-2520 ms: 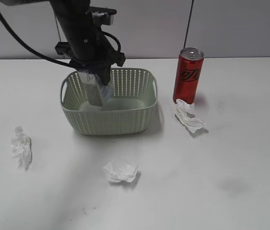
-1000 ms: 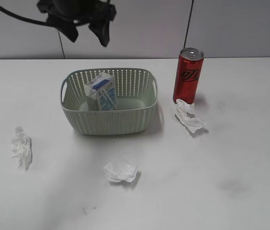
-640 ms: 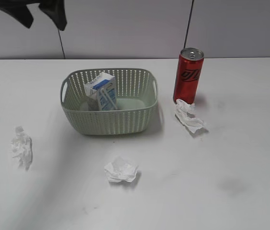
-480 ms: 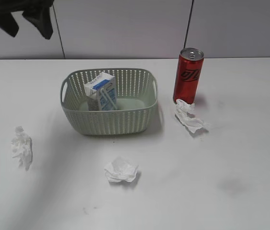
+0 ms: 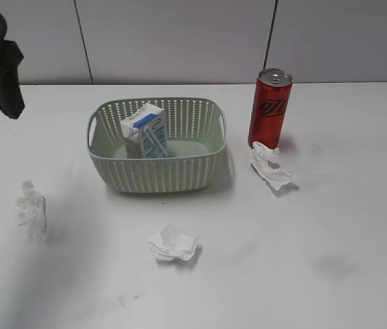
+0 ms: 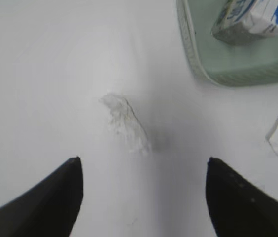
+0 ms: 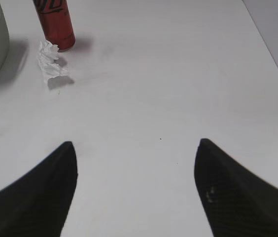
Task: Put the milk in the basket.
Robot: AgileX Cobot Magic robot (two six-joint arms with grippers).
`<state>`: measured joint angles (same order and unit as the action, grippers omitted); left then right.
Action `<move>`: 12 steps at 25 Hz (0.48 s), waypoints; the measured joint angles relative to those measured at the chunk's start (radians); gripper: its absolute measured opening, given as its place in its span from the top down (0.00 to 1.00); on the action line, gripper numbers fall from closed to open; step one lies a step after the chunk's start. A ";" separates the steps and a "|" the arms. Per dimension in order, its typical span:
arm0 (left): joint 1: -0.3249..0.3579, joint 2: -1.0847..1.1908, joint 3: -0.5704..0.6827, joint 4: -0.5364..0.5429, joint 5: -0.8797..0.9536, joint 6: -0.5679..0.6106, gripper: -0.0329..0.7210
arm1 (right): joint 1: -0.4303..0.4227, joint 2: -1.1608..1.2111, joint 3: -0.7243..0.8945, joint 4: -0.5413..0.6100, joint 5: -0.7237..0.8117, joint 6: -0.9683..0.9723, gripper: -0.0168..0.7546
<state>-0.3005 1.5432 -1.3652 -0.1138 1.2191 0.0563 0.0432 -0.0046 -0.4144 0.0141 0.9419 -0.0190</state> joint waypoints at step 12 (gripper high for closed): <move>0.115 -0.350 0.287 0.011 0.001 -0.002 0.17 | 0.000 0.000 0.000 0.000 0.000 -0.001 0.22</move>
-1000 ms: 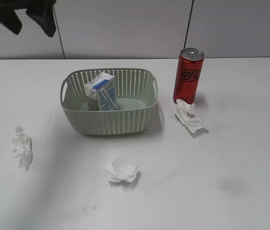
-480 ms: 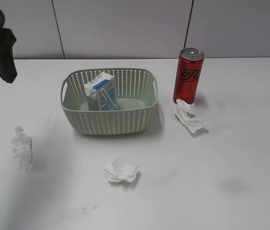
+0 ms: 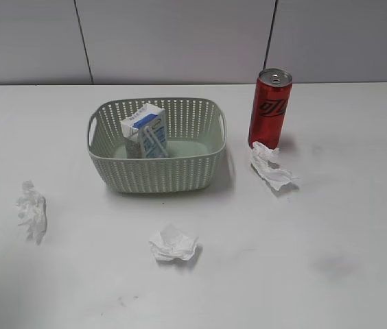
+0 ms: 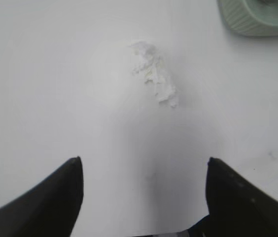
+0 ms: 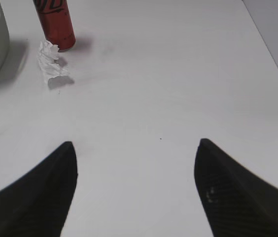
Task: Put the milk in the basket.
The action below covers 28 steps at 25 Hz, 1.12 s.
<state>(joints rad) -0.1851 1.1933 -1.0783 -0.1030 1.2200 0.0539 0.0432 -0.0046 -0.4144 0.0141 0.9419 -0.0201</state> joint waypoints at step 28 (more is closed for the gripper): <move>0.049 -1.028 0.436 0.119 0.004 -0.039 0.17 | 0.000 0.000 0.000 0.000 0.000 0.001 0.22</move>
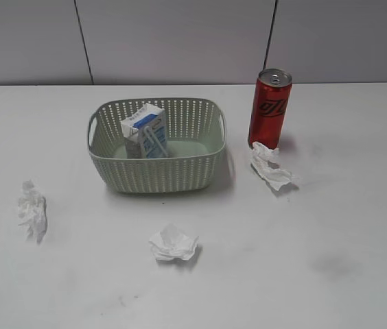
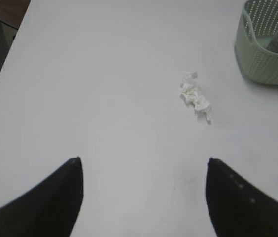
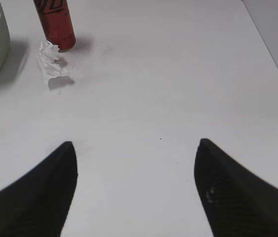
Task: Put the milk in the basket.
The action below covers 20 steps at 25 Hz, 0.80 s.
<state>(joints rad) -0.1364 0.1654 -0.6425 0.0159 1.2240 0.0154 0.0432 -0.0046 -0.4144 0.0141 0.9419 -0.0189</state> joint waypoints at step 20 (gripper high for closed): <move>0.000 -0.019 0.158 -0.164 -0.122 0.191 0.18 | 0.000 0.000 0.000 0.000 0.000 -0.001 0.22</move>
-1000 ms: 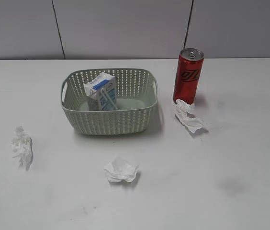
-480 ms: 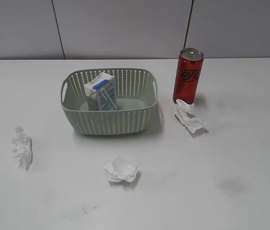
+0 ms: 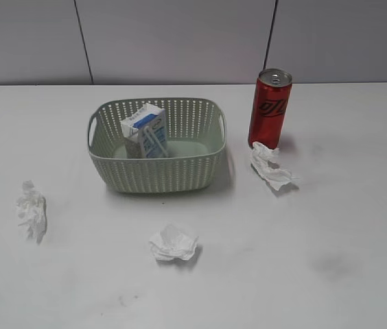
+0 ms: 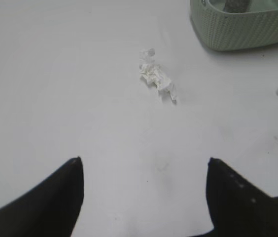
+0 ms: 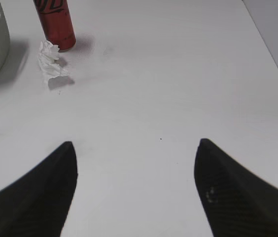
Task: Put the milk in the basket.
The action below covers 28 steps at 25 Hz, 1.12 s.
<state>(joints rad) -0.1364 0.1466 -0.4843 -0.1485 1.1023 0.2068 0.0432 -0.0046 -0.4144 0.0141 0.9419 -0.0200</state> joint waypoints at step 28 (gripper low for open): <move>0.081 -0.151 0.001 -0.003 -0.011 0.004 0.18 | 0.000 0.000 0.000 0.000 0.000 0.000 0.22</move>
<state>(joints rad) -0.0551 -0.0044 -0.4832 -0.1514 1.0909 0.2105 0.0432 -0.0046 -0.4144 0.0141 0.9419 -0.0196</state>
